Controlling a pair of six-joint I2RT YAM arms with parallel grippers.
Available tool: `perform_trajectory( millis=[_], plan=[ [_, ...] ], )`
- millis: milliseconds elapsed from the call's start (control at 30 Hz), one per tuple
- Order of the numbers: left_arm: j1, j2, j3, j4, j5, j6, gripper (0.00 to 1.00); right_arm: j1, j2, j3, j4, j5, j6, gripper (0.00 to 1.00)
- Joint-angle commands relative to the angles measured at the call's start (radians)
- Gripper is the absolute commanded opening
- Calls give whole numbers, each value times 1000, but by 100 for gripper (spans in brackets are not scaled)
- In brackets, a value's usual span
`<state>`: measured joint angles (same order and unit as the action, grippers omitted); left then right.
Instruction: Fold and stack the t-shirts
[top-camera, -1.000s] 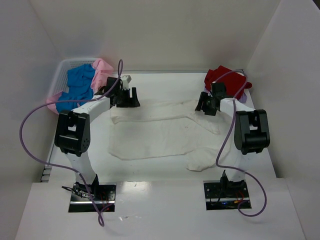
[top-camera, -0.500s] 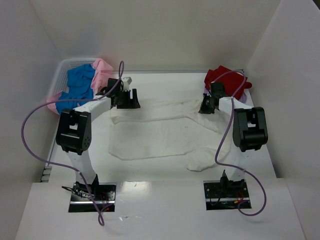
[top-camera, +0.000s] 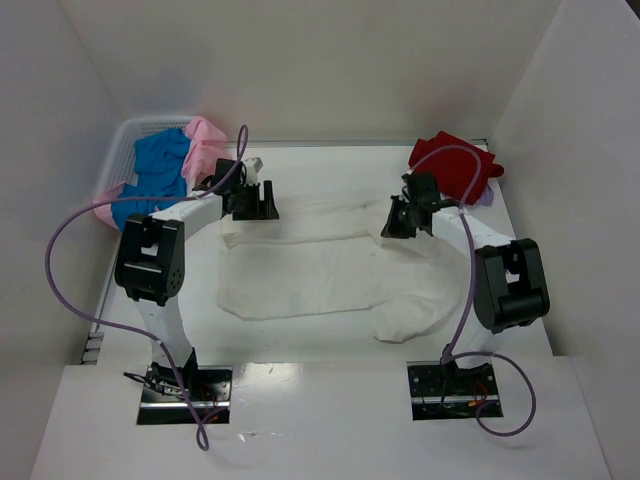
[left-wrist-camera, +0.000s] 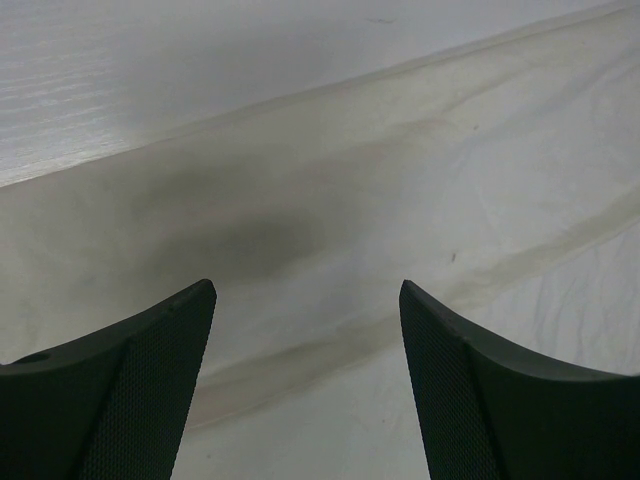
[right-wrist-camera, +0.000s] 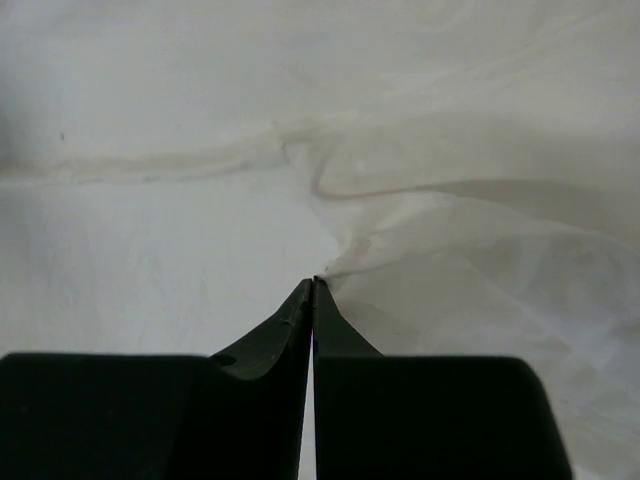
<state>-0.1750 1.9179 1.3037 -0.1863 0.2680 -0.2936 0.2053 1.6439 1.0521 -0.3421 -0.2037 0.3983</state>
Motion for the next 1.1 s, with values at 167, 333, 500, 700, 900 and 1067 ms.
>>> perform_trajectory(
  millis=[167,333,500,700,900,1067],
  plan=[
    [5,12,38,13,25,7,82,57,-118,-84,-163,-8,96,38],
    [5,12,42,13,25,16,82,57,-211,-54,-229,109,105,56],
    [5,21,42,12,34,16,82,56,-252,-14,-229,204,105,58],
    [5,32,60,-18,-30,7,82,-38,-153,5,-209,344,114,56],
    [5,23,40,-18,-88,-5,82,-146,-60,21,-106,367,97,47],
    [5,32,40,-18,-120,-28,80,-150,18,69,-77,363,74,27]
  ],
)
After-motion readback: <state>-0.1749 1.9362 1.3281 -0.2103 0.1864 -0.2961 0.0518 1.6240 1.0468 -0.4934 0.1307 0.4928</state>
